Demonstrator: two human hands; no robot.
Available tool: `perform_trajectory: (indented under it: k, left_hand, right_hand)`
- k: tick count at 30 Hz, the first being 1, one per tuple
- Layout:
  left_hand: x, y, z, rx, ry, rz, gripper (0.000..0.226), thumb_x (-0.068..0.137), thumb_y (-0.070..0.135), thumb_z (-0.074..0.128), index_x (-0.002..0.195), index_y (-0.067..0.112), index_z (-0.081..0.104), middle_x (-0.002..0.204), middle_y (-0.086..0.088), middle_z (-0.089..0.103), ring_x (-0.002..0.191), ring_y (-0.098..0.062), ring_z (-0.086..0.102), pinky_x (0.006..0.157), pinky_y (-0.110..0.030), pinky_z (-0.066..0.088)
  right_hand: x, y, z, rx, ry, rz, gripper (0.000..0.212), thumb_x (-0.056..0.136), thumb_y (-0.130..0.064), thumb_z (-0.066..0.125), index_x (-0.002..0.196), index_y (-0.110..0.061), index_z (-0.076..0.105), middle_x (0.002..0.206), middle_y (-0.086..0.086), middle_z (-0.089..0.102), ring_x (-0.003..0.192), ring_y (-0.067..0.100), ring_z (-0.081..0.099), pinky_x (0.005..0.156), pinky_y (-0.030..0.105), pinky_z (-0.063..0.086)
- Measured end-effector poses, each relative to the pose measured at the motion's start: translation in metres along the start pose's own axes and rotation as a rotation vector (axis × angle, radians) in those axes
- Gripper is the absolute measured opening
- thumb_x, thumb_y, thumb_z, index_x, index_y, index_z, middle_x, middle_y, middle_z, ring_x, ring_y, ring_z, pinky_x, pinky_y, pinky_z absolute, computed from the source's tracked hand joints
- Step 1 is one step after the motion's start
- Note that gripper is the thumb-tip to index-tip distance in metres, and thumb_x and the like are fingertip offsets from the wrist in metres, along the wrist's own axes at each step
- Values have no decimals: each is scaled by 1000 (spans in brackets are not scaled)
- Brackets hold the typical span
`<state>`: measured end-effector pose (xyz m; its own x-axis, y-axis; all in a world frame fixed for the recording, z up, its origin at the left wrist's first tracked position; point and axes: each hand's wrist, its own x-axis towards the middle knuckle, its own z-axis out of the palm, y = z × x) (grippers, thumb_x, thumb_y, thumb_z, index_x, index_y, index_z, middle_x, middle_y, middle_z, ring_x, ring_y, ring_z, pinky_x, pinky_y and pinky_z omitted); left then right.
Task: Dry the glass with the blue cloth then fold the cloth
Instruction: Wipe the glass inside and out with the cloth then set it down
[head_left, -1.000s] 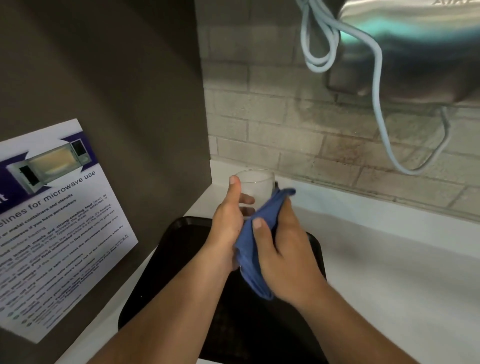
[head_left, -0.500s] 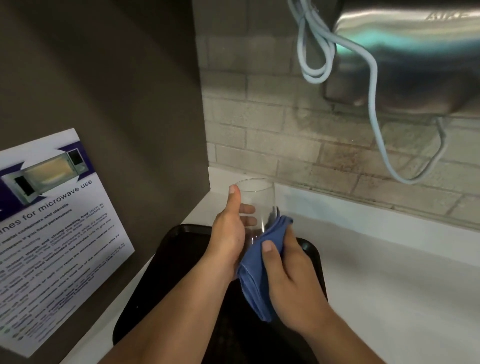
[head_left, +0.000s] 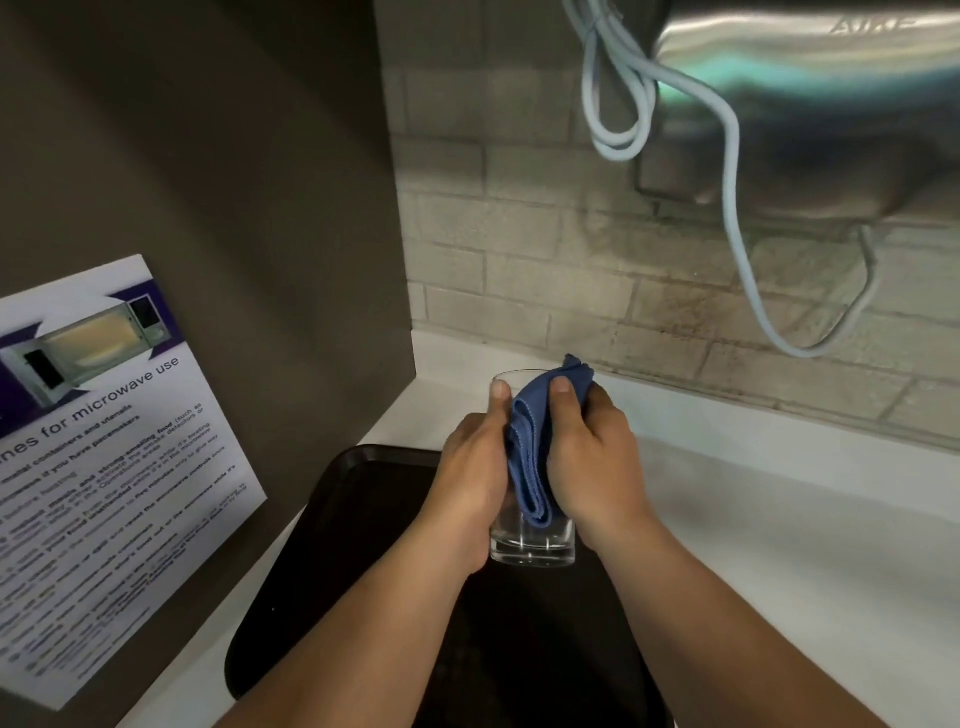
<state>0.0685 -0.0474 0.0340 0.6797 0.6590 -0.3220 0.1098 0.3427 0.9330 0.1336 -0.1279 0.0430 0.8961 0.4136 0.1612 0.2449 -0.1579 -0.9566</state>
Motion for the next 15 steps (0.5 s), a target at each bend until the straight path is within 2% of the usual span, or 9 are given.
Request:
perform_trajectory:
  k: [2, 5, 6, 8, 10, 12, 13, 15]
  left_hand:
    - [1, -2, 3, -33, -49, -41, 47, 103, 52, 49, 114, 10, 68, 119, -17, 78, 70, -3, 77, 66, -22, 58]
    - [-5, -1, 1, -173, -94, -82, 55, 94, 65, 55, 111, 19, 79, 104, -9, 84, 90, -20, 81, 81, -37, 62]
    - [-7, 2, -1, -200, -86, -88, 57, 91, 68, 57, 108, 19, 82, 101, -9, 85, 91, -24, 81, 81, -39, 63]
    - [-8, 6, -5, -247, -82, -111, 64, 88, 71, 59, 97, 14, 86, 99, -13, 84, 88, -29, 82, 71, -37, 65]
    - [-9, 11, -8, -249, -69, -111, 73, 85, 77, 57, 97, 10, 85, 98, -15, 84, 86, -31, 82, 68, -39, 65]
    - [-8, 17, -11, -229, -21, -118, 78, 83, 80, 55, 106, 9, 78, 95, -14, 84, 84, -32, 82, 73, -43, 61]
    - [-7, 20, -12, -218, 13, -119, 78, 83, 81, 55, 107, 10, 74, 95, -13, 84, 85, -33, 81, 73, -43, 59]
    - [-4, 25, -12, -170, 72, -88, 76, 87, 80, 51, 102, 9, 72, 100, -14, 80, 90, -31, 76, 73, -40, 56]
  right_hand:
    - [-2, -2, 3, -4, 0, -24, 38, 102, -44, 40, 113, -16, 64, 92, -4, 71, 87, 15, 69, 74, 28, 53]
    - [1, -2, 6, 27, -16, 5, 43, 98, -49, 38, 110, -18, 66, 95, 0, 74, 92, 20, 70, 87, 42, 56]
    - [3, 0, 4, 71, -41, 42, 46, 96, -52, 37, 106, -20, 68, 94, 3, 76, 91, 23, 71, 89, 46, 56]
    - [5, 4, -2, 183, -132, 142, 45, 97, -53, 39, 92, -23, 73, 86, 6, 80, 86, 25, 75, 87, 46, 58]
    - [1, 11, -9, 213, -236, 170, 44, 102, -48, 39, 87, -25, 74, 82, 1, 81, 76, 16, 76, 76, 34, 60]
    - [-14, 18, -15, 138, -324, 96, 40, 104, -44, 37, 90, -28, 70, 83, -6, 80, 72, 3, 74, 67, 15, 54]
    - [-24, 22, -16, 72, -351, 39, 35, 104, -45, 37, 95, -32, 68, 86, -12, 80, 76, -2, 73, 67, 9, 51]
    - [-47, 26, -12, -68, -386, -85, 26, 102, -48, 38, 113, -36, 59, 95, -13, 76, 89, -3, 70, 76, 7, 50]
